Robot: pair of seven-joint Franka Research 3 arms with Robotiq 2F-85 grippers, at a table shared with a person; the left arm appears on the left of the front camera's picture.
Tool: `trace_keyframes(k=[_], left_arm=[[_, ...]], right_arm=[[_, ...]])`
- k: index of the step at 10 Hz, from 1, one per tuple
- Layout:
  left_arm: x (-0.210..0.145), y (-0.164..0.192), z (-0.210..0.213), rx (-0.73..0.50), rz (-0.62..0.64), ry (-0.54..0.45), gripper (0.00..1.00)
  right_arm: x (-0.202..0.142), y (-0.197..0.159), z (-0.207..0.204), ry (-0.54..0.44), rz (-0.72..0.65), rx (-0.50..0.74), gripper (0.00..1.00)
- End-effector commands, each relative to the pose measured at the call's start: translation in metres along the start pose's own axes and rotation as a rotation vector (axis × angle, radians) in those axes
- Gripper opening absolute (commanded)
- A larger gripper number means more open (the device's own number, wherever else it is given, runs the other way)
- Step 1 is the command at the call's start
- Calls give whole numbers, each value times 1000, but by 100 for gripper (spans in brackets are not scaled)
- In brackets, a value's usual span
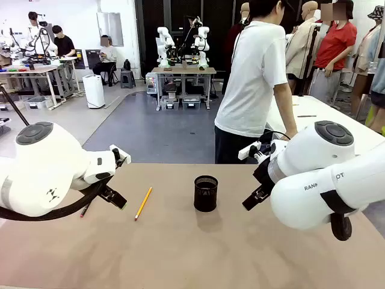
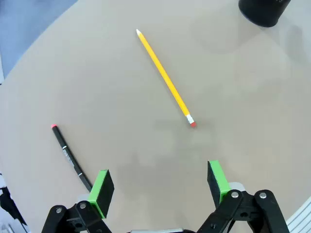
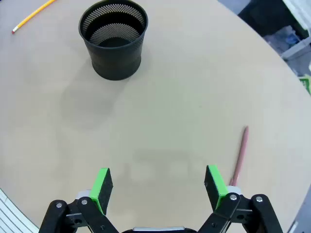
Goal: Place the pens into the pen holder.
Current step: Pick up a writing instrument from the table and place it into the Pen holder.
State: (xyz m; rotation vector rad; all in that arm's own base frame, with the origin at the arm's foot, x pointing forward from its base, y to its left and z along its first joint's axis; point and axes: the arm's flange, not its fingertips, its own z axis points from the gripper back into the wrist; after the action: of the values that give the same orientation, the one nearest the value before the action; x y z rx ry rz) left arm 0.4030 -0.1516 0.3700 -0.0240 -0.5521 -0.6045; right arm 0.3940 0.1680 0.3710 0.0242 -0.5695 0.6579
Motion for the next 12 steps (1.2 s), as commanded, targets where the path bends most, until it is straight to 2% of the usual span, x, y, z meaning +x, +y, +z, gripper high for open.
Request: trace_keyframes(k=[1,12], left_arm=[[0,0,0,0,0,0,100],[0,0,0,0,0,0,100]], right_arm=[[0,0,0,0,0,0,100],[0,0,0,0,0,0,100]])
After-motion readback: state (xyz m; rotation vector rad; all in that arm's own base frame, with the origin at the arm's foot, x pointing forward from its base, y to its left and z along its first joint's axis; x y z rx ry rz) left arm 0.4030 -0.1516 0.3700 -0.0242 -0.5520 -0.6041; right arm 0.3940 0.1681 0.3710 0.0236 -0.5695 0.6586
